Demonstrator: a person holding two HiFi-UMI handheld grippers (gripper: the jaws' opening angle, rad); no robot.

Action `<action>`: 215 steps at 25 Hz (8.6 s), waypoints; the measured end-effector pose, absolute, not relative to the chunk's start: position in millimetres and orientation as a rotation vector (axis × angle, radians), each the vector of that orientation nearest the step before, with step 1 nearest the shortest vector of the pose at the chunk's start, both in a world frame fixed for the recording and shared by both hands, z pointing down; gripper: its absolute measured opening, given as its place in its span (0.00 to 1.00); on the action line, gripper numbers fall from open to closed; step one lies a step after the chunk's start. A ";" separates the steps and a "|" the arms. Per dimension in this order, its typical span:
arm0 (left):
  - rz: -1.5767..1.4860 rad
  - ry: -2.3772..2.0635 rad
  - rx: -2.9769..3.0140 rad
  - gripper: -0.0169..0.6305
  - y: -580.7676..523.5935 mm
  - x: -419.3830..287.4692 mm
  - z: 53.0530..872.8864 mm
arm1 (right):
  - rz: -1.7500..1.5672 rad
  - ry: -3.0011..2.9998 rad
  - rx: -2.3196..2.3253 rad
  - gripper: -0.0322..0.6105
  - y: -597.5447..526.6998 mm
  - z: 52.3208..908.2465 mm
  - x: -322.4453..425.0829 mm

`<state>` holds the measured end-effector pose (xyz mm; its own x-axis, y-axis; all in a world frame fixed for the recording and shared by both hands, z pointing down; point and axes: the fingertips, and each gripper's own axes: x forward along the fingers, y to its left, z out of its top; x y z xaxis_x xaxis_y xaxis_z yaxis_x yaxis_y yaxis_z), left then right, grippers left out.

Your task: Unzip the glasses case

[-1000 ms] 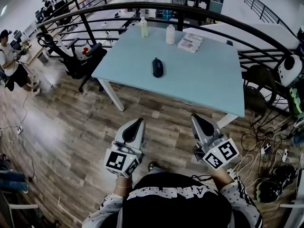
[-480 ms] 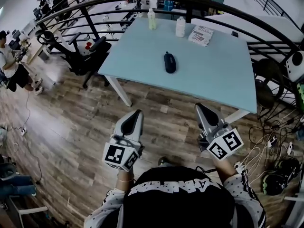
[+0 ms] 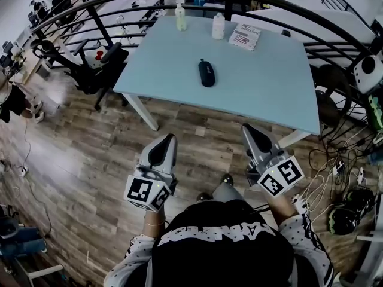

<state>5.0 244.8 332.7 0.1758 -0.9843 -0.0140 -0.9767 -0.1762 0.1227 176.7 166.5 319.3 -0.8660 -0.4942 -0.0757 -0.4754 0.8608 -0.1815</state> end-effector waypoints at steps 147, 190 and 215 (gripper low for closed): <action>-0.465 -0.848 2.209 0.03 -216.4 -126.4 386.5 | 0.176 3.240 -1.130 0.57 -189.3 416.7 -113.8; -0.448 -0.026 2.396 0.03 -143.1 -136.0 314.2 | -0.719 2.714 0.555 0.21 -90.1 372.1 -77.5; -0.285 -0.215 2.355 0.03 -157.1 -134.6 351.5 | -0.302 3.116 0.200 0.07 -114.0 399.5 -75.1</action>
<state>-134.6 -157.1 351.5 0.9612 -0.2363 -0.1420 -0.0714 -0.7109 0.6997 -75.1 -114.0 399.5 -0.9918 0.1263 -0.0172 0.1273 0.9733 -0.1911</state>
